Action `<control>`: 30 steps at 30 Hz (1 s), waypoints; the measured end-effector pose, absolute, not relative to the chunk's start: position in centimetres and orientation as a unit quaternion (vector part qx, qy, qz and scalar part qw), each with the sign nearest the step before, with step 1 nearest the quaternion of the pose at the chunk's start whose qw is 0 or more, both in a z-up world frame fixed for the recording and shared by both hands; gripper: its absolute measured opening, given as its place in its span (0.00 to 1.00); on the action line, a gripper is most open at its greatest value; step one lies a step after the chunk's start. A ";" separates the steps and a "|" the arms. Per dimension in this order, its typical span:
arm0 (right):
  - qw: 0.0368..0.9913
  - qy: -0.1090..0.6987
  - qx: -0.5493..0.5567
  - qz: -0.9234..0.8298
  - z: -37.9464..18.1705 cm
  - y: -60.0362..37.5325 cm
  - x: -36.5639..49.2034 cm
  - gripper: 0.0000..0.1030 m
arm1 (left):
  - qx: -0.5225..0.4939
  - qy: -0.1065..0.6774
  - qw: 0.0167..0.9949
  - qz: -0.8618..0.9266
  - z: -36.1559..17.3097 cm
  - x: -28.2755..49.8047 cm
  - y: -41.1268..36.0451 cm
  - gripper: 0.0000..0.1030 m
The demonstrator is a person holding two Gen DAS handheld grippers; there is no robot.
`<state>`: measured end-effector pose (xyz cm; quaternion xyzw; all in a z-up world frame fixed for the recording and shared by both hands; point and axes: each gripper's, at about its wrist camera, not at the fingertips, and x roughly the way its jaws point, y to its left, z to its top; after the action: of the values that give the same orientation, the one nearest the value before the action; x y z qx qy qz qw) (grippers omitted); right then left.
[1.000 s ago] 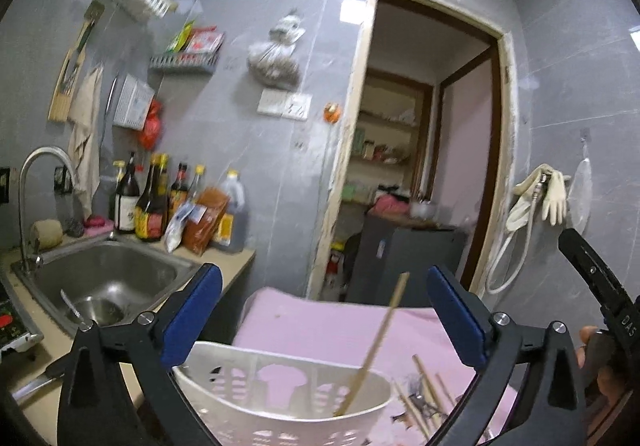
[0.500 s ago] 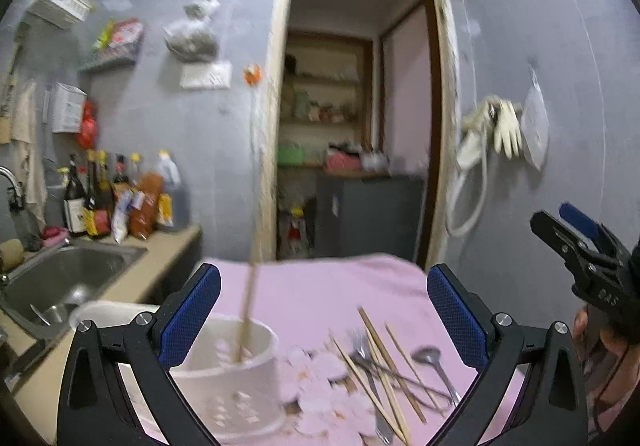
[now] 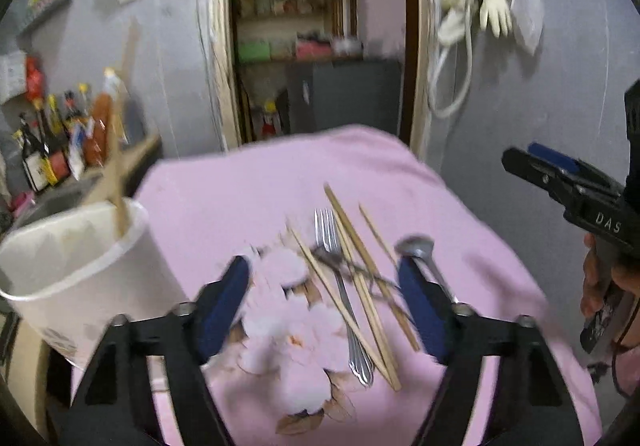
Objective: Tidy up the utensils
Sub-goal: 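Grasp a steel spoon with the right tool while the left tool grasps a chopstick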
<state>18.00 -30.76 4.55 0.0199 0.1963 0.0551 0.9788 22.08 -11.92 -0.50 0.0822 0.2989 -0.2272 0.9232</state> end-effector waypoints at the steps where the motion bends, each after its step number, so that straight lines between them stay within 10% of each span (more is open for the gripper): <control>1: 0.976 0.210 0.020 0.060 4.2 -30.8 18.4 0.71 | 0.080 0.318 0.917 -0.229 -1.2 22.7 -12.2 0.49; 6: 0.955 0.285 0.014 0.085 2.3 -30.2 20.6 0.59 | 0.062 0.388 0.891 -0.227 -3.5 25.4 -12.7 0.28; 30: 0.883 0.446 -0.014 0.142 -2.2 -28.1 26.9 0.54 | 0.034 0.472 0.860 -0.193 -5.6 32.1 -13.0 0.12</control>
<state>26.88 -28.08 -2.18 -0.0139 0.4463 0.1423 0.8834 32.09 -12.98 -5.57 0.0342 0.4717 -0.1926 0.8598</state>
